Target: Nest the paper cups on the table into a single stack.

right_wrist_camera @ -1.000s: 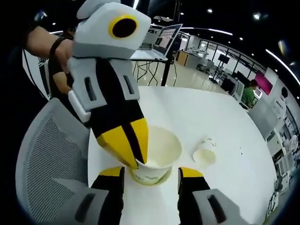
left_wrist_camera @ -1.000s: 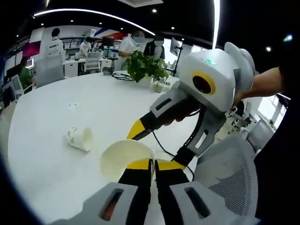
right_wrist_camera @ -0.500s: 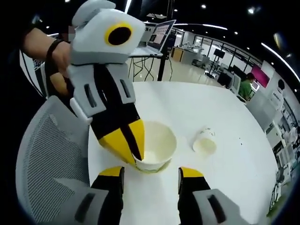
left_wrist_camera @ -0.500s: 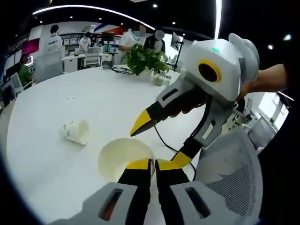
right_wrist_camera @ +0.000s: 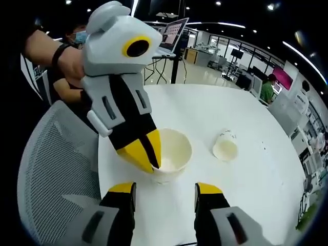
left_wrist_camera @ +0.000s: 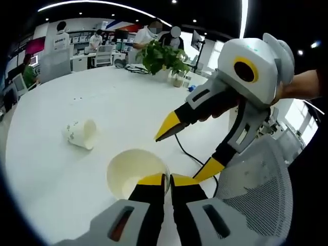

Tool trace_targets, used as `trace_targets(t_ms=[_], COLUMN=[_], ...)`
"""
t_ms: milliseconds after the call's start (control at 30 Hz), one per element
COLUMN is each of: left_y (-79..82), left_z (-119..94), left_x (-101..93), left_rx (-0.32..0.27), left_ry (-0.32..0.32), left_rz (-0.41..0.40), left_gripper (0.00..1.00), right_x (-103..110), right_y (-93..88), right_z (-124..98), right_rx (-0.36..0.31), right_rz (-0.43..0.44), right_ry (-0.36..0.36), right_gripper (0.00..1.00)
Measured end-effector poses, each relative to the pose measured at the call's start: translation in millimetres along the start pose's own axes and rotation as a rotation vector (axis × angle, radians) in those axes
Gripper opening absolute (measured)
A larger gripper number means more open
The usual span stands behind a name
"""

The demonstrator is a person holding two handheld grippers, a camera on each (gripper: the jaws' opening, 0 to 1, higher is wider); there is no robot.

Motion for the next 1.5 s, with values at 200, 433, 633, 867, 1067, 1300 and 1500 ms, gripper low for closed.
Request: trace_targets(t_ms=[200,433,633,867,1067,1300,1500], left_y=[-0.2,2.4,7.4,8.1,11.8,12.7,8.8], left_z=[1,3,-4,-10,-21,-37,-48], left_x=[5.0,12.8,11.7,14.7,13.5,18.0,18.4], left_rx=[0.002,0.004,-0.028,-0.047,-0.084,-0.113,-0.113], left_ry=[0.02,0.039,0.038,0.057,0.071,0.097,0.11], left_rz=[0.012,0.013,0.006,0.004,0.002,-0.011,-0.008], left_gripper=[0.03,0.03,0.04,0.08,0.09,0.09,0.1], right_x=[0,-4,-11,-25,-42,-64,-81], right_y=[-3.4,-6.3,-7.0,-7.6,-6.5,-7.1,0.3], right_z=[-3,-2,-5,-9,-9,-2,4], right_rx=[0.001,0.001,-0.008,-0.015,-0.017,0.004,-0.018], right_rz=[0.014,0.028,0.052,0.087,0.106,0.123,0.187], right_ry=[-0.005,-0.014,-0.029,-0.055,-0.097,-0.146,-0.158], right_gripper=[0.44,0.44,0.43,0.43,0.42,0.39,0.39])
Point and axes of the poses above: the point that each gripper's makers call its tool centre point, and the gripper's own axes: z roughly forward along the fingers, x roughly to its left, y roughly out of its top, the point moved 6 cm from there along -z, roughly backward along the fingers, and after that the axes turned 4 degrees about z, right-handed, at the moved point
